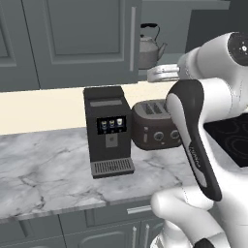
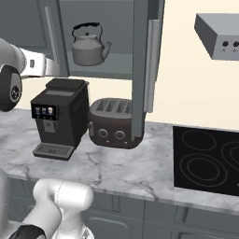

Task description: Open the cabinet, pick the kettle from the cabinet, and place it in the sink.

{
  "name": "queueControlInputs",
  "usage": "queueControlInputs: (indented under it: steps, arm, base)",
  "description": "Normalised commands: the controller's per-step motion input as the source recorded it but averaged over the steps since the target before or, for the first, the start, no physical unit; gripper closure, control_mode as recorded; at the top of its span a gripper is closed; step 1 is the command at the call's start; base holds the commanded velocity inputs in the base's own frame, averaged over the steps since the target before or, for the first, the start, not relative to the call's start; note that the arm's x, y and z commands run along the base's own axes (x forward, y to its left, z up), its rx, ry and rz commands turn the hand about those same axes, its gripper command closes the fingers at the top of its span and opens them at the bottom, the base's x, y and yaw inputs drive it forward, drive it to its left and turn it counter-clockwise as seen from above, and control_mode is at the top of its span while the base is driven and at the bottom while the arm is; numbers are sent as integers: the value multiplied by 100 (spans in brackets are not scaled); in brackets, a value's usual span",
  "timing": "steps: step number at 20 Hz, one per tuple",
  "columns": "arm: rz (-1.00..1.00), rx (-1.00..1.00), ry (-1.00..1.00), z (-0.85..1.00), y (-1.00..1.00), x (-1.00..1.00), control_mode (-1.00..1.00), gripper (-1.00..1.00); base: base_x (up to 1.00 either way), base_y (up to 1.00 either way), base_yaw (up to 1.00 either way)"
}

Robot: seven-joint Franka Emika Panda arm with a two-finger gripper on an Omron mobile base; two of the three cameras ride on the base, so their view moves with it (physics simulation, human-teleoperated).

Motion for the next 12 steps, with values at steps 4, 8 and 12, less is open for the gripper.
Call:
queueControlInputs:
  steps: [4, 8, 12]
  arm:
    - [0, 0, 0, 17, 22, 30, -100, -100]
    - [0, 0, 0, 19, 22, 32, -100, -100]
    - [0, 0, 0, 13, 17, 28, -100, -100]
  base:
    - [0, 0, 0]
    - [0, 0, 0]
    - [0, 0, 0]
